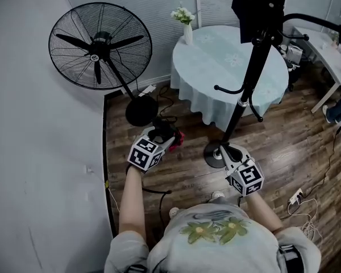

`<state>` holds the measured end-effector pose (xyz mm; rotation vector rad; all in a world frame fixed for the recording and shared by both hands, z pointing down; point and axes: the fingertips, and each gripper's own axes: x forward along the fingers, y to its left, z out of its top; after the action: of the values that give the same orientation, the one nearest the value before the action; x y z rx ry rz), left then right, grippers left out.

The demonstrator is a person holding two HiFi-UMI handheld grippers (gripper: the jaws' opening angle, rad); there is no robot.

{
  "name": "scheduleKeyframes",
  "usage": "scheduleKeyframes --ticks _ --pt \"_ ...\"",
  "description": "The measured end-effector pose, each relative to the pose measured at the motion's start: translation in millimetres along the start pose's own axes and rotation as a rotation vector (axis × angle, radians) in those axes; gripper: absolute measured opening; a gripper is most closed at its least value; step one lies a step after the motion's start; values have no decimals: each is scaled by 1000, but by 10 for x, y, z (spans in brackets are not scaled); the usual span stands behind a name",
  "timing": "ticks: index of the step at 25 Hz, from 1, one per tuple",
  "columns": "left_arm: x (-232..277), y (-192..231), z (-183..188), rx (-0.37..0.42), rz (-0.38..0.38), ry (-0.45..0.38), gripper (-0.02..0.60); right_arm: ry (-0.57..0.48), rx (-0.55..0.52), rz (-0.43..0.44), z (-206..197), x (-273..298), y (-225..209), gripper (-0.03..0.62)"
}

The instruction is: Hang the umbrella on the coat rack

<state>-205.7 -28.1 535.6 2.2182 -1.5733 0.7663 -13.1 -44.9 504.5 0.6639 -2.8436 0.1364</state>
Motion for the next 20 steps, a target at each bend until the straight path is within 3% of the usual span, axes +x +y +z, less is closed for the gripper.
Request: scheduleKeyframes --ticks 20 --pt "888 -209 519 -27 10 23 221 9 -66 118 30 140 -638 3"
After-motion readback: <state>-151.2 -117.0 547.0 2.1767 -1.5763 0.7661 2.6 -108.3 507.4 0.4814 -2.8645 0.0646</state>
